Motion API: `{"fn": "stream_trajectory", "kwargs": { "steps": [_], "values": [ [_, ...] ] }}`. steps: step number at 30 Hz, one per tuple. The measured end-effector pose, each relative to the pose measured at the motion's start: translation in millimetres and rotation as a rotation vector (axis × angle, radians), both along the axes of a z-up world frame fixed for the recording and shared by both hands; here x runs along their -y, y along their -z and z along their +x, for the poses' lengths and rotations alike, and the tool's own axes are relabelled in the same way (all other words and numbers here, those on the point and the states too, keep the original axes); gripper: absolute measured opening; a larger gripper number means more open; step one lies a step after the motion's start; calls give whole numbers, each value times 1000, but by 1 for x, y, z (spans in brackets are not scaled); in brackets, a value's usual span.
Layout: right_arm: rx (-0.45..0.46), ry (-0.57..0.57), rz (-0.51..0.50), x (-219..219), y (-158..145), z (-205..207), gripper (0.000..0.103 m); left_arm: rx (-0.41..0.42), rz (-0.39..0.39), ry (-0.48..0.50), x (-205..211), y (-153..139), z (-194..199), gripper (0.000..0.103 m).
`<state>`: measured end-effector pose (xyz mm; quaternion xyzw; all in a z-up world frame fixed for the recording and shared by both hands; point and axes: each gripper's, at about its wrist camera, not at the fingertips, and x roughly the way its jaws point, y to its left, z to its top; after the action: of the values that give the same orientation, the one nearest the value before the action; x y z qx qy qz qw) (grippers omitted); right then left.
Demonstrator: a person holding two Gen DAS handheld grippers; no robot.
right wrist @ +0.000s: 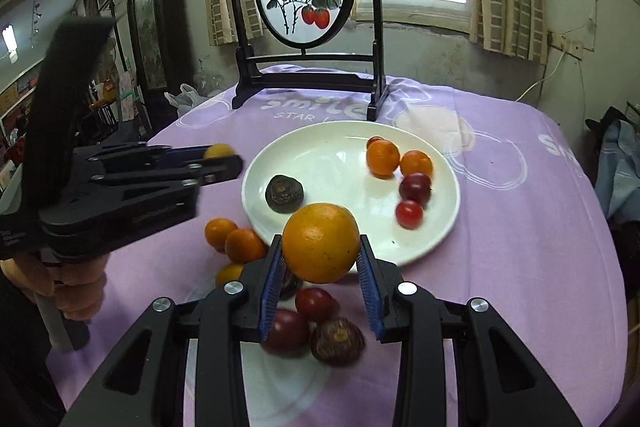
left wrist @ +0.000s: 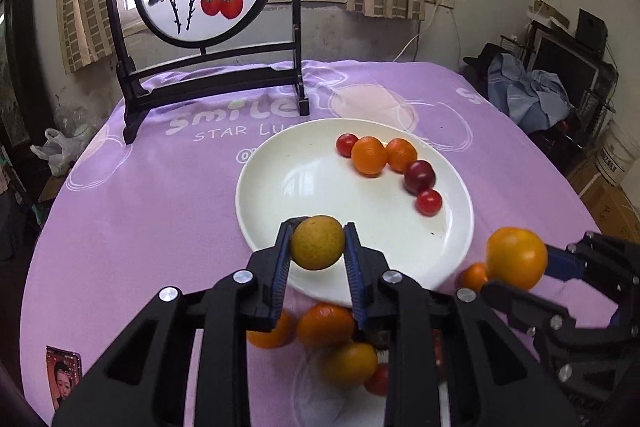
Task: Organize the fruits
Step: 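Place yellow citrus with left tool while right tool places the orange on plate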
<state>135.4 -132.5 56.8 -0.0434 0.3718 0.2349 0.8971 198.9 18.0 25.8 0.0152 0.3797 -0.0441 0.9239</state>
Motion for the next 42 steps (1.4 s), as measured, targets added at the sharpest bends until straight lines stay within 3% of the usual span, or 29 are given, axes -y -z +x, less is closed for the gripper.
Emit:
{"fn": "stream_trajectory", "kwargs": {
  "steps": [8, 14, 15, 16, 18, 22, 29, 34, 38, 42],
  "values": [
    [-100, 57, -11, -6, 43, 49, 36, -85, 13, -84, -2, 31, 68, 25],
    [-143, 63, -7, -5, 55, 63, 37, -129, 21, -93, 0, 49, 96, 26],
    [-146, 64, 0, -4, 55, 63, 43, -138, 13, -97, 0, 52, 98, 31],
    [-140, 70, 6, -2, 54, 63, 61, -140, 1, -105, -1, 52, 99, 48],
    [-94, 97, 8, 3, 48, 59, 71, -110, -1, -118, -1, 49, 94, 60],
    [-97, 100, 35, 9, 41, 54, 71, -83, 5, -90, 3, 38, 77, 72],
    [-56, 101, 60, 17, 28, 34, 89, -58, -28, -101, -11, 23, 30, 80],
    [-8, 103, 35, 20, 23, 12, 97, -54, -38, -128, -25, 28, -5, 84],
    [15, 116, 16, 26, 24, -10, 99, -76, -26, -129, -35, 38, -27, 84],
    [-26, 123, 46, 38, 30, -30, 99, -76, -13, -140, -43, 42, -49, 84]
  ]
}}
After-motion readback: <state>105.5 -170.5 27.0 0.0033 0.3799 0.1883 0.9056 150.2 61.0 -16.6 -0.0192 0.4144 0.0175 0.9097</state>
